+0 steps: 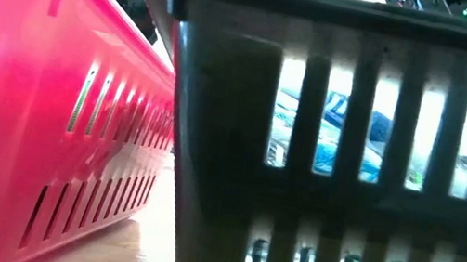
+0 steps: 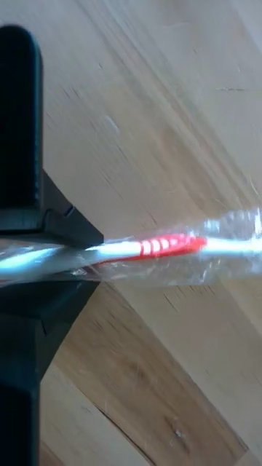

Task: Pick & Place Travel size toiletries
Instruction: Put the red toothbrush into the bottom black bin

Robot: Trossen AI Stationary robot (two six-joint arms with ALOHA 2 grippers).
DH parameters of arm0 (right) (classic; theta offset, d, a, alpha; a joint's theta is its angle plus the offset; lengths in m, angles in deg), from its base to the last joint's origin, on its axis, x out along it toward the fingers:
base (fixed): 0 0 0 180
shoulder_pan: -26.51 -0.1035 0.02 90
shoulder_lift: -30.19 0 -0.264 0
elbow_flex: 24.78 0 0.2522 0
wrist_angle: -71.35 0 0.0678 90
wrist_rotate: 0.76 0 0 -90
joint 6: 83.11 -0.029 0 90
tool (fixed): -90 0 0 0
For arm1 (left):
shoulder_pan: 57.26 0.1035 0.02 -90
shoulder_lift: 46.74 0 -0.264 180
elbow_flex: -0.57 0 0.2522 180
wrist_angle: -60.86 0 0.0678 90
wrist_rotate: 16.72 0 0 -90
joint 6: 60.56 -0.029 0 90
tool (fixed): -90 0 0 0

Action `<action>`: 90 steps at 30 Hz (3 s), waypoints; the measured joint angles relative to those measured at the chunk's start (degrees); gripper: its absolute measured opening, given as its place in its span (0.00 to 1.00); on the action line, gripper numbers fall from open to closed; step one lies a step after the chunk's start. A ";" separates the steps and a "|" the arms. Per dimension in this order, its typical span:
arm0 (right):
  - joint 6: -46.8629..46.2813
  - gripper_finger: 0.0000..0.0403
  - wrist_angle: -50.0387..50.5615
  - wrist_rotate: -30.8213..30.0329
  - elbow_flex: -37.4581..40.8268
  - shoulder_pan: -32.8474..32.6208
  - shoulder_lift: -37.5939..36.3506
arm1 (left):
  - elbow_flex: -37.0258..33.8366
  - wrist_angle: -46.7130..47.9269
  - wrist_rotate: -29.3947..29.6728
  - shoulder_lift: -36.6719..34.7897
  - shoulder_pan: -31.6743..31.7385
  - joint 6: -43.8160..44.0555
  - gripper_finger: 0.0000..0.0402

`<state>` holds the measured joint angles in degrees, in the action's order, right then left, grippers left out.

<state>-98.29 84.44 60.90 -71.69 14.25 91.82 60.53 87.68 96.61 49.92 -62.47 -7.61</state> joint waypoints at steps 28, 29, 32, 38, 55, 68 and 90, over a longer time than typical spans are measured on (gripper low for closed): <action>-0.02 0.00 0.02 0.00 0.00 0.01 0.00 | -0.15 1.05 -1.44 -2.23 -0.07 -4.86 0.08; -0.02 0.00 0.02 0.00 0.00 -0.01 0.00 | -0.15 1.03 -1.42 -2.80 -0.11 -5.79 0.08; -0.02 0.01 0.04 0.00 0.00 0.01 0.00 | -0.15 1.00 -0.83 -4.78 -0.11 -8.18 0.08; -0.02 0.00 0.11 0.00 0.00 0.01 0.00 | -0.15 1.10 -1.19 -9.96 -0.09 -13.63 0.08; 0.76 0.00 0.90 -0.02 0.00 0.01 0.00 | 3.17 2.05 -10.83 -23.12 -4.30 -23.50 0.08; 4.60 0.00 0.87 -0.03 0.00 1.75 0.00 | 10.15 2.51 -3.42 -22.40 -16.38 -27.02 0.08; 3.03 0.00 1.19 1.74 0.00 1.89 0.00 | 35.78 17.86 -5.61 0.74 -24.92 -26.63 0.08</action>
<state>-95.26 85.63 62.64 -71.69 16.14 91.82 96.31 105.54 91.00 50.66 -87.38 -34.24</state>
